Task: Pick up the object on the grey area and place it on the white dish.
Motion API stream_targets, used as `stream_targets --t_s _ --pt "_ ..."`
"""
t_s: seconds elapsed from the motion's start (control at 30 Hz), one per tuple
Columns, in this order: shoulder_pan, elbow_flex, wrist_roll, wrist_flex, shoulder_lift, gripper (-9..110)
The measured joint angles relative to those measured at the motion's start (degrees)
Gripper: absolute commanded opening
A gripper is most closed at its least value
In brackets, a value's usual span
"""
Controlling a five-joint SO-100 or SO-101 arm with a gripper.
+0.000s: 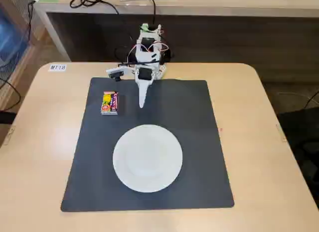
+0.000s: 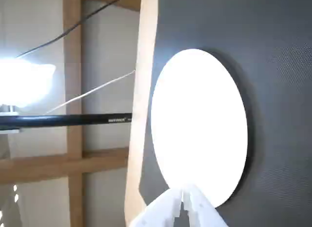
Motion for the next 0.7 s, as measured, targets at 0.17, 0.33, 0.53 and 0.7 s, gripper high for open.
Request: stream_targets --t_s 0.17,0.33,0.53,0.7 --pt "4.1 -6.2 8.1 6.4 -5.3 0" --pt "3.6 -20.0 10.2 7.2 -4.5 0" --pt "4.8 -21.4 10.2 7.3 -7.6 0" --pt "6.6 -28.2 10.8 8.1 -18.0 0"
